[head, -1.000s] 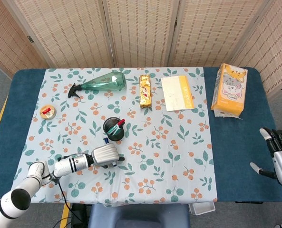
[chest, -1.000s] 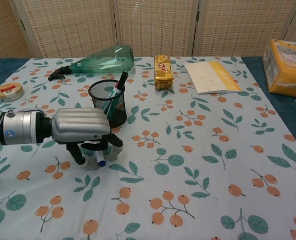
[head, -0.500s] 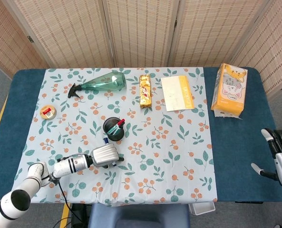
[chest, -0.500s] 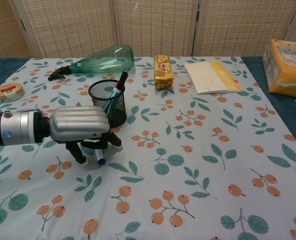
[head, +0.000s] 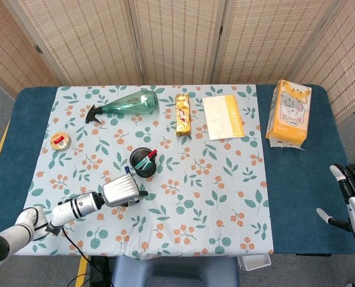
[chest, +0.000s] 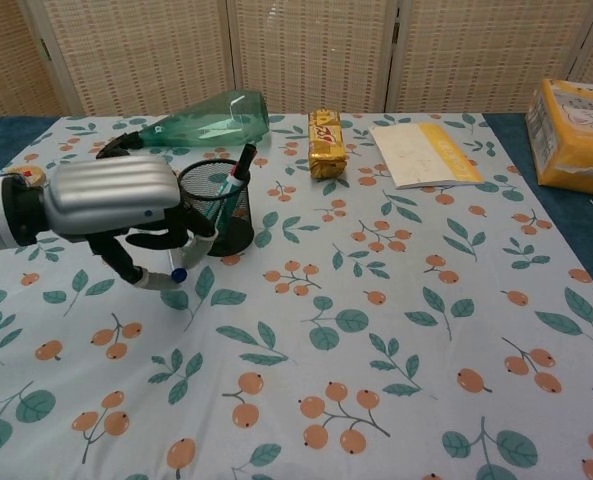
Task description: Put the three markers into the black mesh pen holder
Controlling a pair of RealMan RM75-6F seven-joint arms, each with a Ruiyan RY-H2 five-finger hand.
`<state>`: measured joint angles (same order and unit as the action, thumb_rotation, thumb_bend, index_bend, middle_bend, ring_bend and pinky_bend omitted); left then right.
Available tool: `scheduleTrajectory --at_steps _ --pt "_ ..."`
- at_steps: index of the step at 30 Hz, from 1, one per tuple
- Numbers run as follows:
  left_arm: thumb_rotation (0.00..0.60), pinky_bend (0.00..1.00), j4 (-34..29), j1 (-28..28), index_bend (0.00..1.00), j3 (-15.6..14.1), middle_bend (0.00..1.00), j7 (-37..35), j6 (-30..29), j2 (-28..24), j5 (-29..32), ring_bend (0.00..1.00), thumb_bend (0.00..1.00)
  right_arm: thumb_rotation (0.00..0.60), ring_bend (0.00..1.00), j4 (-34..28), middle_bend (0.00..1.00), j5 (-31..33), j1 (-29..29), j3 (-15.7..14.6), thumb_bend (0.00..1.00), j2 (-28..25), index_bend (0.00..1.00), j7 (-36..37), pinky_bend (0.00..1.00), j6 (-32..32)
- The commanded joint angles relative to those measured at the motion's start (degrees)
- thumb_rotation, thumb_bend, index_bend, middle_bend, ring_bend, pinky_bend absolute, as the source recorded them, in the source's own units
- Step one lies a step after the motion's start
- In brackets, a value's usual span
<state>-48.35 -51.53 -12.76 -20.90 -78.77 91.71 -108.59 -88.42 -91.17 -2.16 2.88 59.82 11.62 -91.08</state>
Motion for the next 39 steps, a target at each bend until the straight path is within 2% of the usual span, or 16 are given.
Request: scheduleTrajectory --at_steps 1,6,10,16,20,26,34,39 --pt "0.600 0.98 -14.24 -0.76 0.69 4.19 0.98 6.99 0.51 -9.85 3.79 0.96 0.36 0.600 0.05 0.09 0.04 -0.04 -0.05 -0.01 0.16 -0.06 0.02 0.26 0.11 0.10" --pt "0.600 0.99 -31.23 -0.44 0.69 10.84 0.98 8.41 4.13 -18.58 13.85 0.96 0.36 0.600 0.05 0.22 0.04 -0.20 0.08 0.01 0.16 -0.13 0.02 0.70 0.11 -0.24" --pt "0.600 0.99 -43.08 -0.28 0.69 17.02 0.98 5.12 9.57 -24.34 25.92 0.97 0.36 0.600 0.05 0.43 0.04 0.06 -0.16 0.12 0.16 -0.13 0.02 1.14 0.11 0.27" --pt "0.600 0.99 -51.35 -0.67 0.69 24.67 0.98 6.04 14.82 -25.22 41.57 0.97 0.36 0.600 0.05 0.59 0.04 0.55 -0.67 0.22 0.16 -0.28 0.02 1.92 0.11 1.46" --pt "0.600 0.99 -54.73 -1.03 0.69 28.92 0.98 5.22 16.72 -22.60 51.29 0.97 0.36 0.600 0.05 0.59 0.04 0.64 -0.77 0.22 0.16 -0.46 0.02 2.36 0.11 1.72" --pt "0.600 0.99 -56.23 -1.33 0.69 31.81 0.98 6.10 17.95 -18.34 59.37 0.97 0.36 0.600 0.05 0.75 0.04 0.31 -0.34 0.13 0.16 -0.52 0.02 2.88 0.11 0.80" --pt "0.600 0.99 -54.37 -1.23 0.69 33.90 0.98 5.75 19.64 -13.16 64.54 0.97 0.36 0.600 0.05 1.09 0.04 0.17 0.11 0.23 0.16 -0.47 0.02 3.35 0.11 -0.22" --pt "0.600 0.99 -51.74 -1.57 0.69 34.49 0.98 5.96 20.37 -9.61 64.87 0.97 0.36 0.600 0.05 1.37 0.04 -0.71 0.32 -0.10 0.16 -0.67 0.02 4.20 0.11 -0.83"
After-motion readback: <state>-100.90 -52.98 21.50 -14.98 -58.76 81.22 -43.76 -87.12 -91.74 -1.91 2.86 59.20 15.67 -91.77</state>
